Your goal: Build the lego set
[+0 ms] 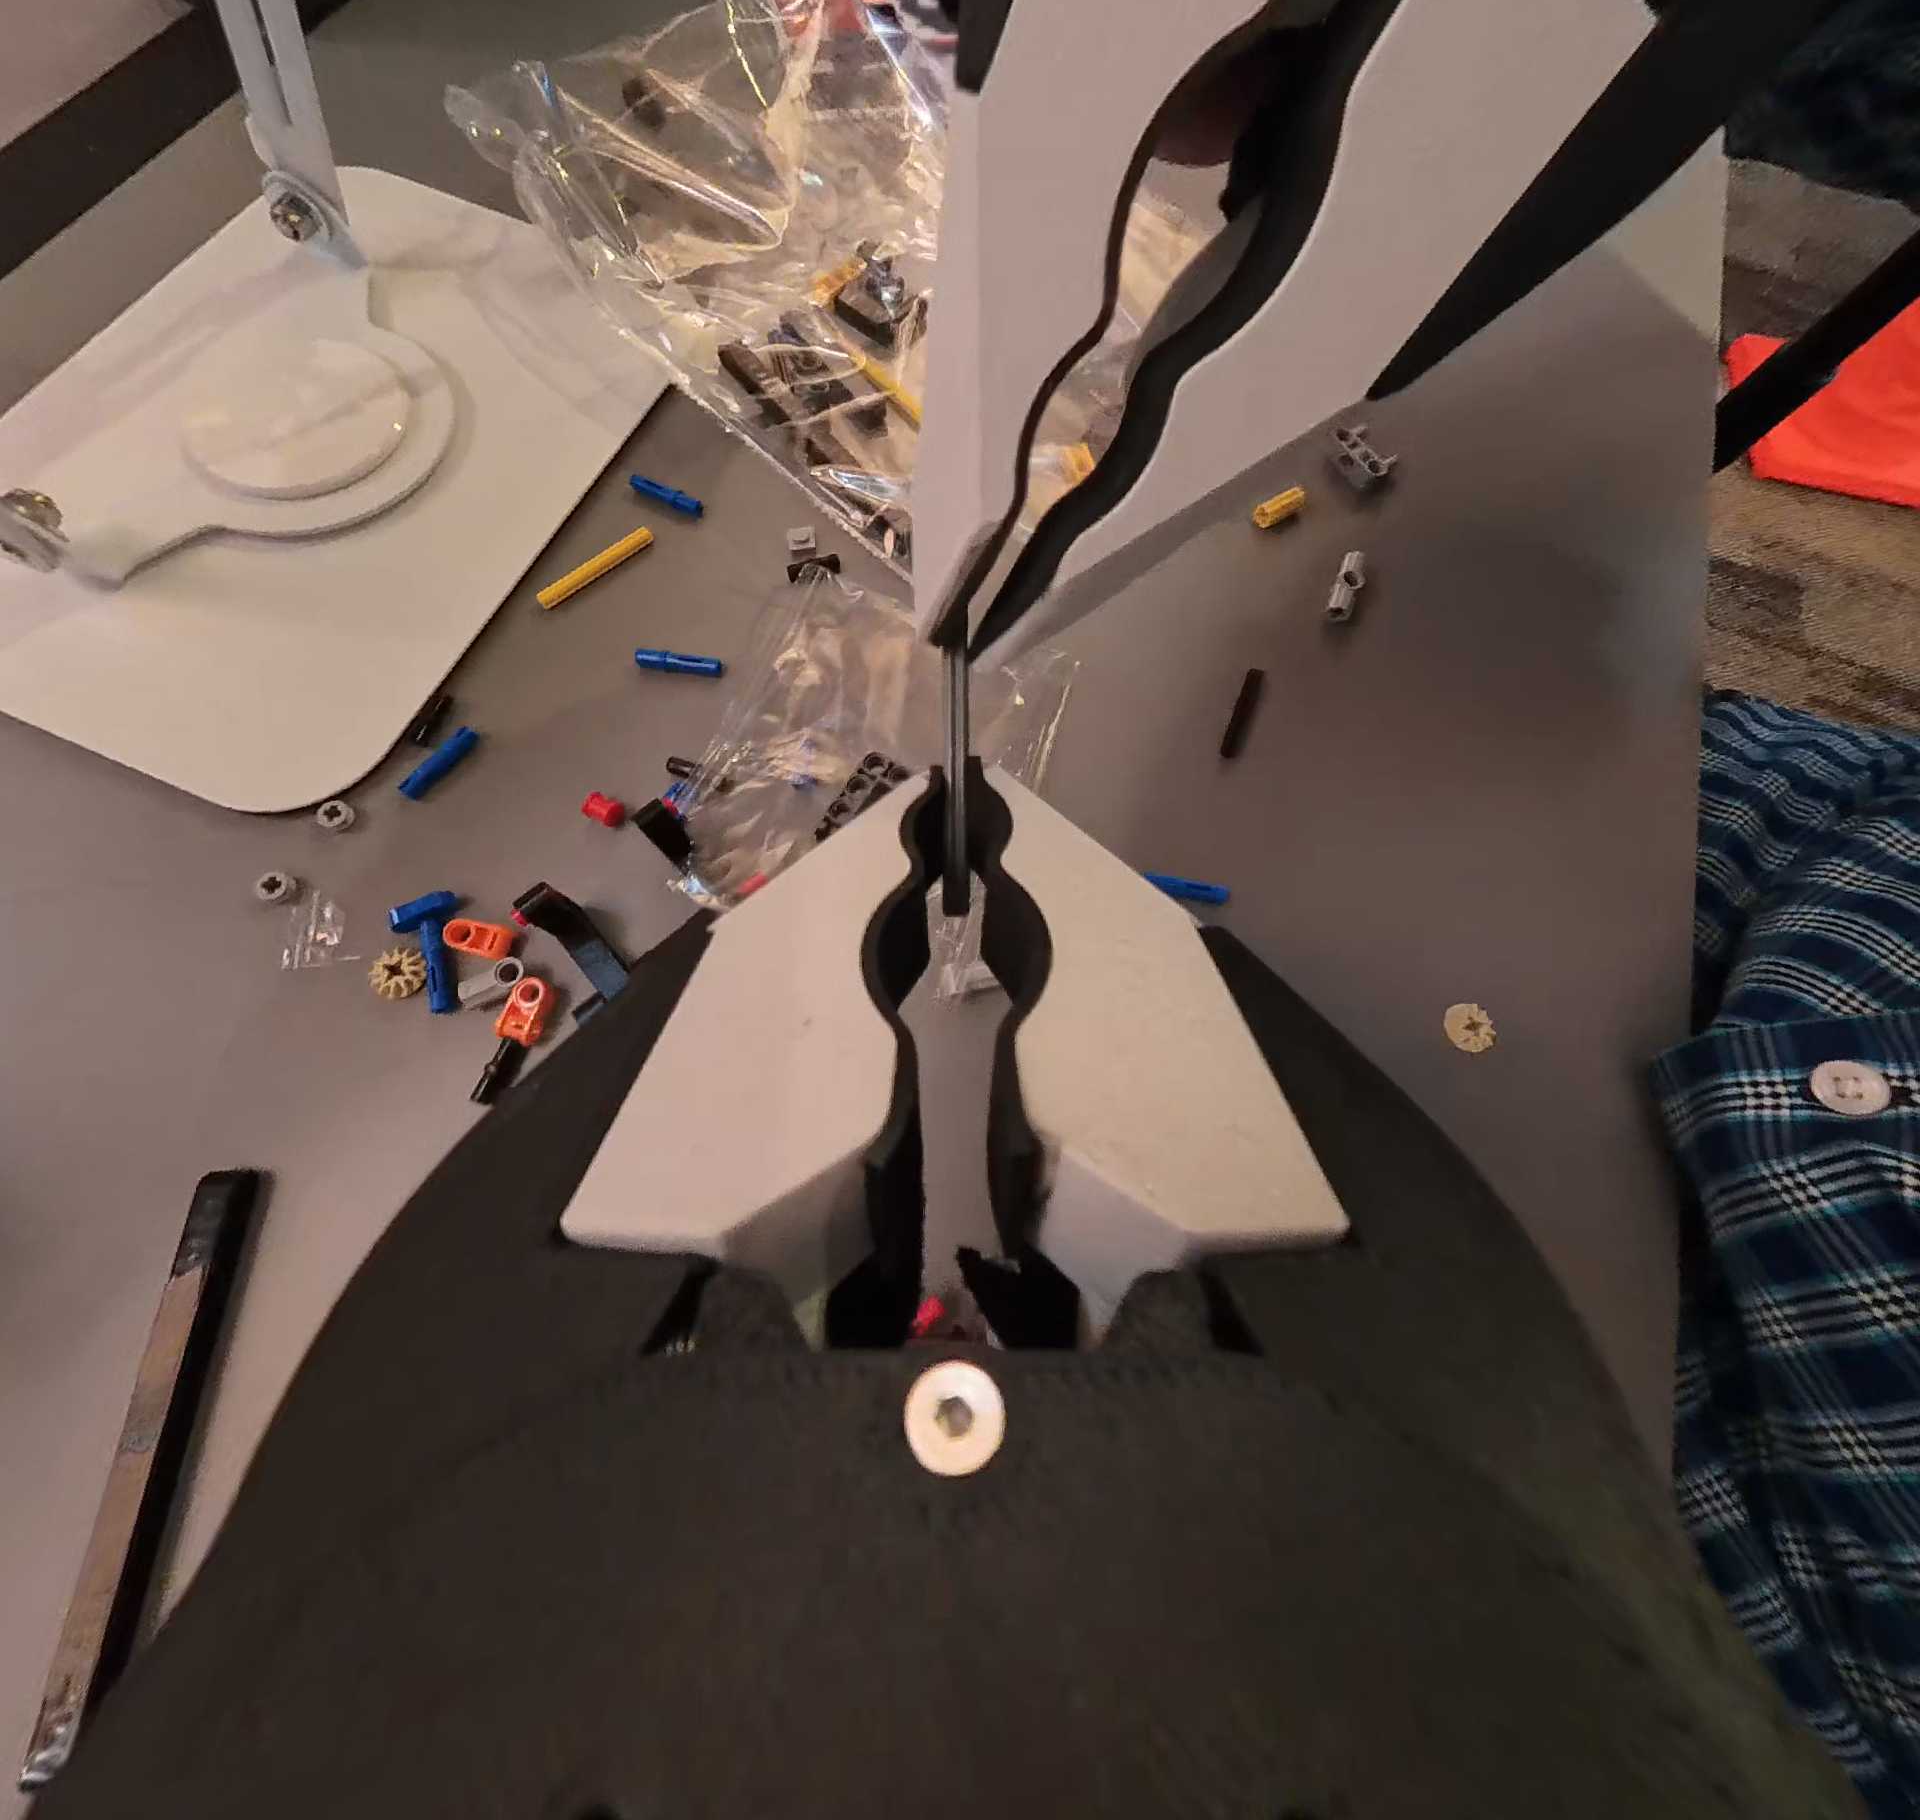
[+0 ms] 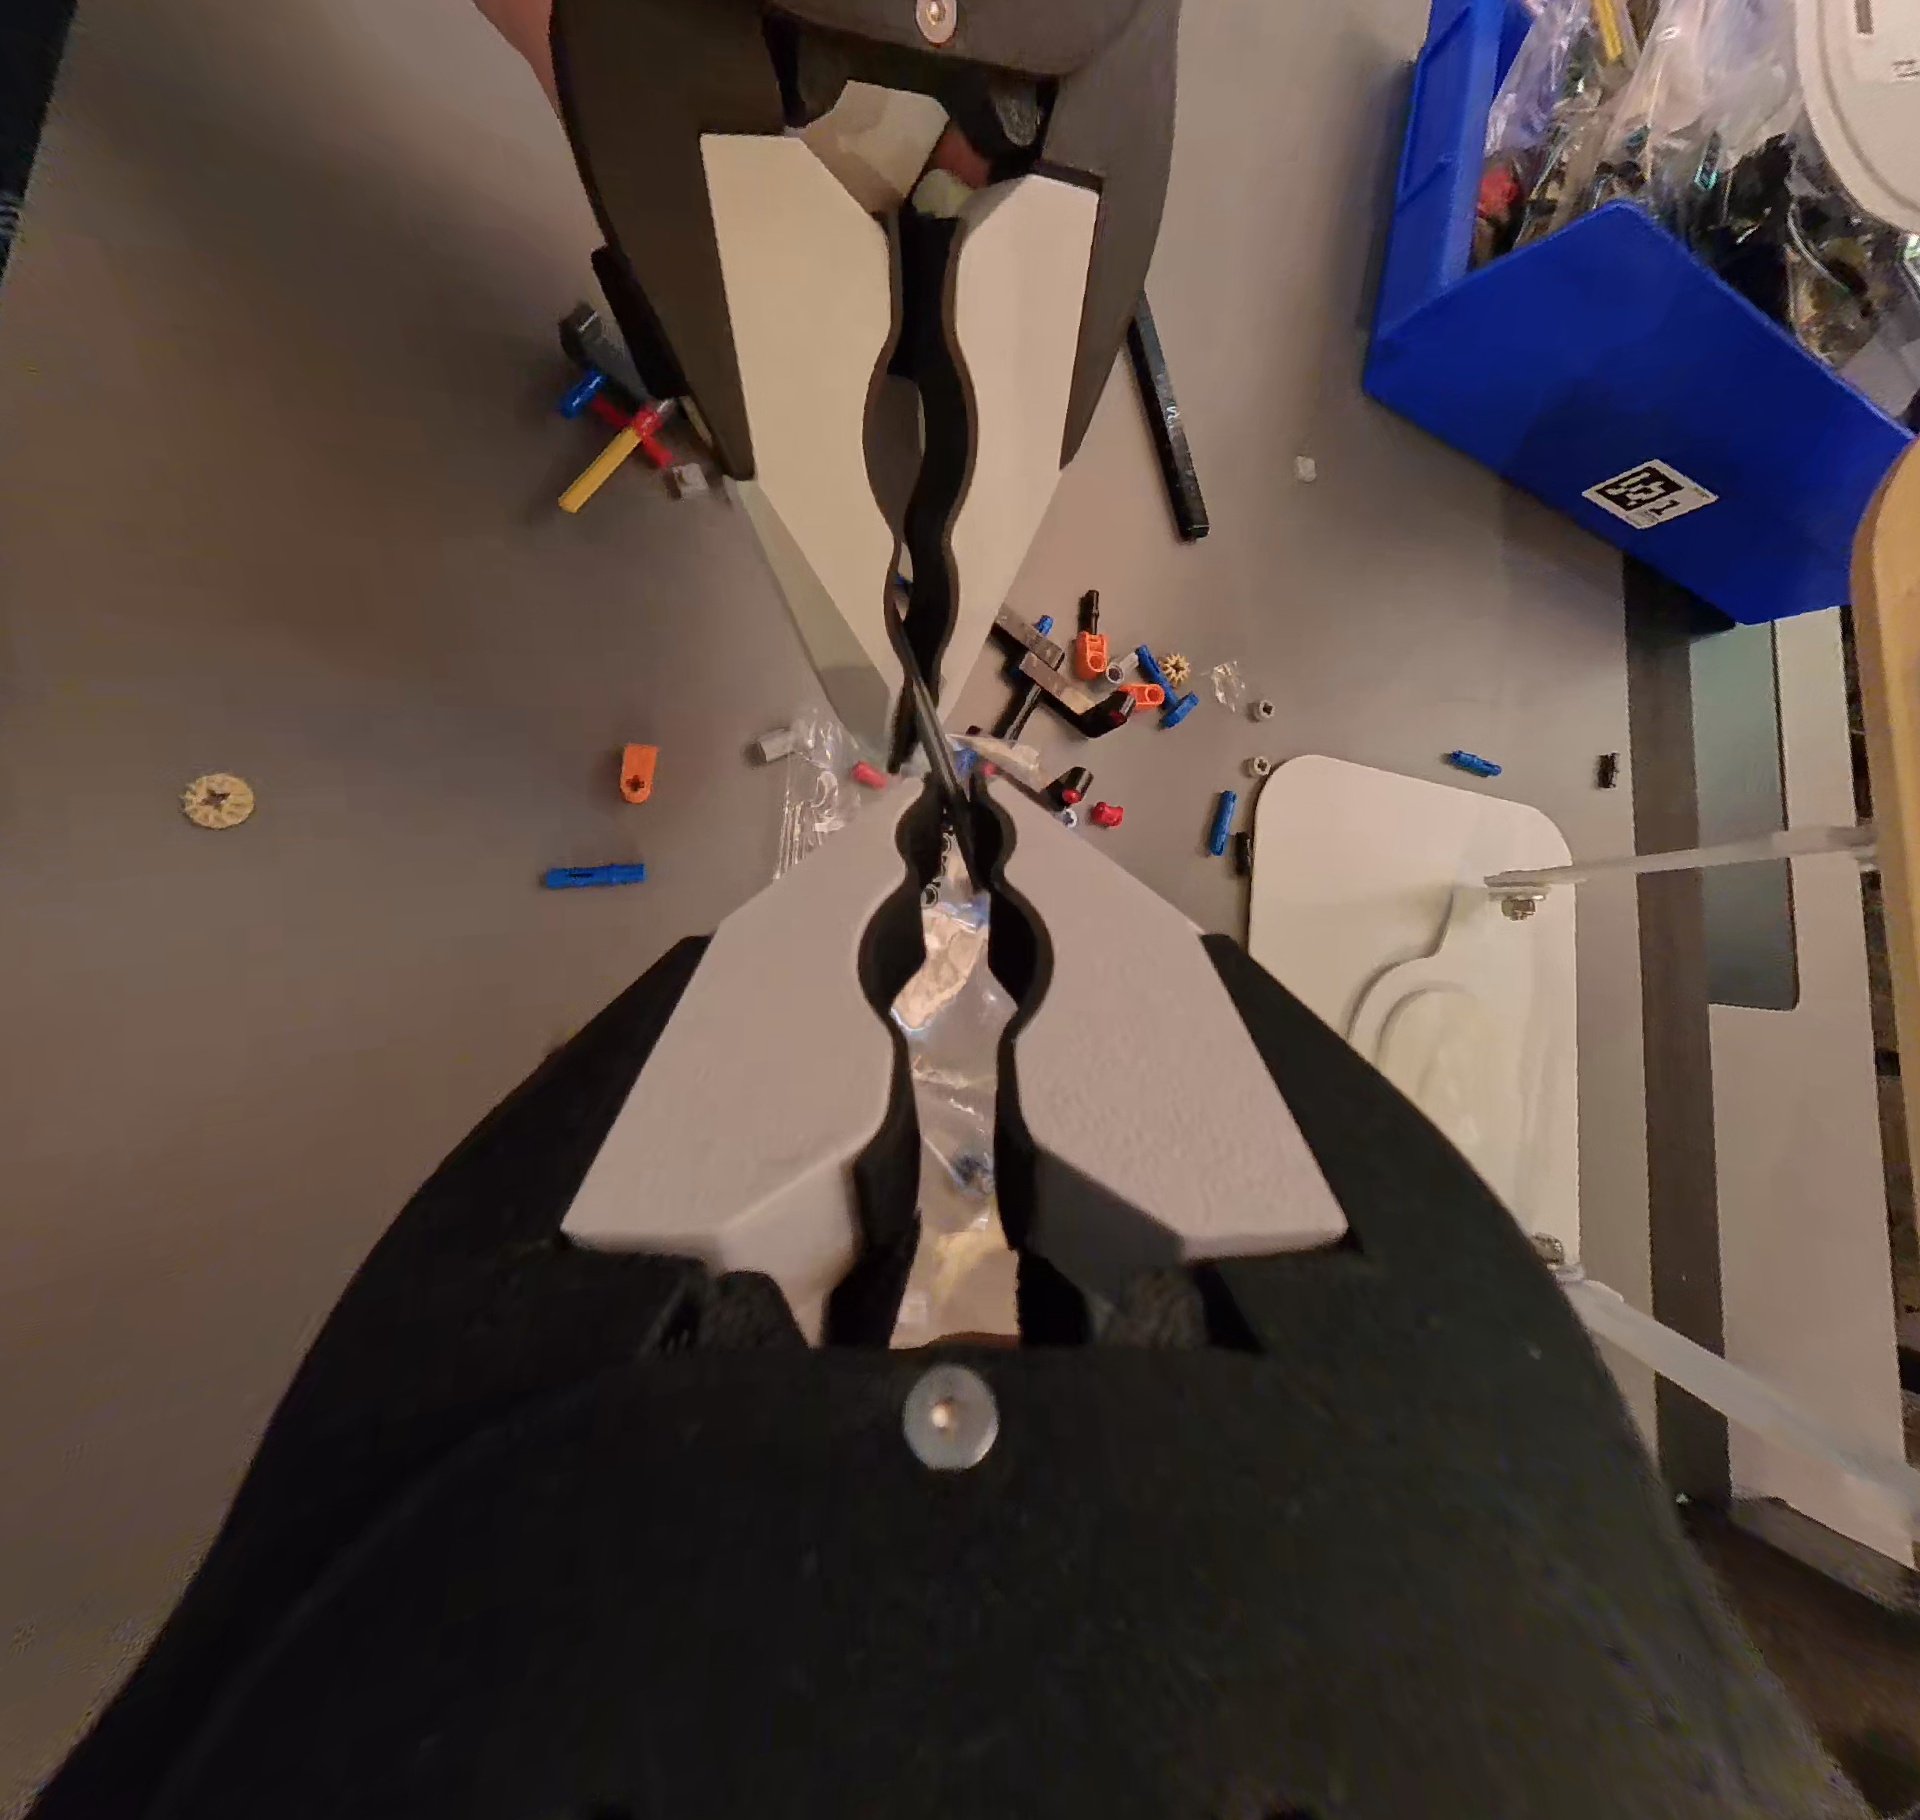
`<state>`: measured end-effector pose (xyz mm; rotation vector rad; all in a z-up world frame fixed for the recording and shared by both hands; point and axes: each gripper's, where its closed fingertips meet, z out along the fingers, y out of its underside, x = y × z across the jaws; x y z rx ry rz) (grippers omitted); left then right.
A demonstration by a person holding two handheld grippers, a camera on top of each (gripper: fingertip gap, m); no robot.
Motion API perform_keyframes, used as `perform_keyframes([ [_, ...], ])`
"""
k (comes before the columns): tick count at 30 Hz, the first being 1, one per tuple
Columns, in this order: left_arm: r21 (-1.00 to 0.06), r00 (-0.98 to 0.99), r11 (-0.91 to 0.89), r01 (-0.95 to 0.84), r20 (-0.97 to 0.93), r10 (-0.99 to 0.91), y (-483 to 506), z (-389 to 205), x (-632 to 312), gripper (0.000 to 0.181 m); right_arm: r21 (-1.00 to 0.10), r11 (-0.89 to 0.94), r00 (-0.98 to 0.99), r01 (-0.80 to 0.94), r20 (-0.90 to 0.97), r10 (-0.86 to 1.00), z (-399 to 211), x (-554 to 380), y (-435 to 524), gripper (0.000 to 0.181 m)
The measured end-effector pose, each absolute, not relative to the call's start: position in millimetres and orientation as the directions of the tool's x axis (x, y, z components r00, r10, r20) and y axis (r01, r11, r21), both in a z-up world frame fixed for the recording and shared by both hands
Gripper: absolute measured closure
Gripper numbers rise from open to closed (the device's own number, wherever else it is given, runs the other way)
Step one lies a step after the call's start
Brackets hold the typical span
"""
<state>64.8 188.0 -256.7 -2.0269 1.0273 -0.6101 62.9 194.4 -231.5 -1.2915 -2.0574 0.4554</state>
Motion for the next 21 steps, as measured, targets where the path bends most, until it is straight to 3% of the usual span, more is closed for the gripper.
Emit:
perform_keyframes([
  [7, -0.797, 0.536, -0.419, -0.435, 0.145, -0.832, 181, -261, 62, 0.181, -0.573, 0.485, -0.346, 0.661, 0.342, 0.874, -238, 61, 189, 0.181],
  [13, -0.781, 0.509, -0.444, -0.440, 0.190, -0.840, 172, -262, 54, 0.135, -0.501, 0.569, -0.416, 0.652, 0.391, 0.821, -235, 65, 193, 0.181],
  [14, -0.792, 0.498, -0.434, -0.429, 0.194, -0.845, 172, -258, 55, 0.135, -0.478, 0.594, -0.435, 0.647, 0.408, 0.803, -233, 64, 193, 0.181],
  [17, -0.811, 0.485, -0.407, -0.421, 0.178, -0.856, 174, -250, 55, 0.160, -0.407, 0.658, -0.490, 0.633, 0.447, 0.748, -232, 60, 192, 0.181],
  [21, -0.811, 0.510, -0.384, -0.441, 0.125, -0.851, 179, -250, 50, 0.179, -0.407, 0.670, -0.511, 0.621, 0.438, 0.740, -229, 53, 190, 0.181],
])
